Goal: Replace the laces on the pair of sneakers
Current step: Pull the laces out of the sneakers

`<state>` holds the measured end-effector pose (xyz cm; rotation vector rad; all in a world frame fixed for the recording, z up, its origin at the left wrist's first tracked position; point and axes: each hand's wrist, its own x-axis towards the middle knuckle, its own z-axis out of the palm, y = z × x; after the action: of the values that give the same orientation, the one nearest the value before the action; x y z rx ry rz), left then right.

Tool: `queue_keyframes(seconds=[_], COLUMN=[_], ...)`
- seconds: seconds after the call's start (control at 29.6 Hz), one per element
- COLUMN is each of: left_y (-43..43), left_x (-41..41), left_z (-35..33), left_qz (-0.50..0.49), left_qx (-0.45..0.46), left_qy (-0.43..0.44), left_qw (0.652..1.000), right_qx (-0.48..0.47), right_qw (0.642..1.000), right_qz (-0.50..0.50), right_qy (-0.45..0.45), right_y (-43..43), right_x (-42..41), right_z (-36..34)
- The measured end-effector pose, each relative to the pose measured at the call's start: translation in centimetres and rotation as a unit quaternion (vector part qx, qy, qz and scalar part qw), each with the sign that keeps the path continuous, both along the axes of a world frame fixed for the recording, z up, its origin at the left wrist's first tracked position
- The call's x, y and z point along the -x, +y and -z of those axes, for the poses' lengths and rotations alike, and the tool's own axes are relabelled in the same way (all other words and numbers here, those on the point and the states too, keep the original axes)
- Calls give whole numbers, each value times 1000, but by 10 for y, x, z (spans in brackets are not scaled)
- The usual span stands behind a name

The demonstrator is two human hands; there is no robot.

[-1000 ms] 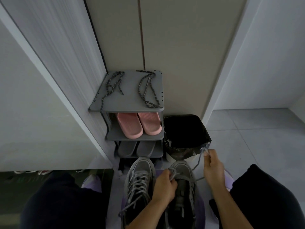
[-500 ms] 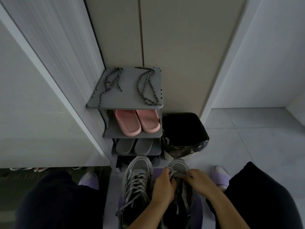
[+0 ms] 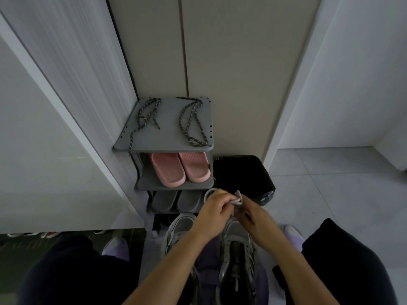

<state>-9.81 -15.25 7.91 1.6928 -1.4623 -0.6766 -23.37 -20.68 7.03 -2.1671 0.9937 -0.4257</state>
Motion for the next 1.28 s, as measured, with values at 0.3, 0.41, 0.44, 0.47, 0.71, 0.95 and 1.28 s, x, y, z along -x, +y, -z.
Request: queue_keyframes(seconds=[0.3, 0.41, 0.44, 0.47, 0.71, 0.95, 1.28], left_y=[-10, -3, 2, 9, 57, 62, 78], left_x=[-6, -9, -14, -21, -68, -83, -96], left_z=[-37, -40, -40, -37, 24, 58, 69], left_qz=[60, 52, 27, -8, -167, -244, -256], left_qx=[46, 51, 43, 31, -128, -152, -256], left_qy=[54, 81, 104, 131, 173, 178, 123], left_qw=[996, 994, 993, 991, 962, 941, 924], right_qx=[-79, -72, -72, -80, -111, -140, -227], right_qw=[994, 990, 987, 984, 964, 963, 963], right_qz=[18, 90, 109, 126, 190, 194, 62], right_qy=[-71, -84, -92, -101, -150, -126, 130], right_y=[-14, -20, -23, -26, -72, -140, -107], right_x=[-2, -3, -3, -3, -24, -61, -57], right_z=[-49, -54, -56, -61, -100, -110, -35])
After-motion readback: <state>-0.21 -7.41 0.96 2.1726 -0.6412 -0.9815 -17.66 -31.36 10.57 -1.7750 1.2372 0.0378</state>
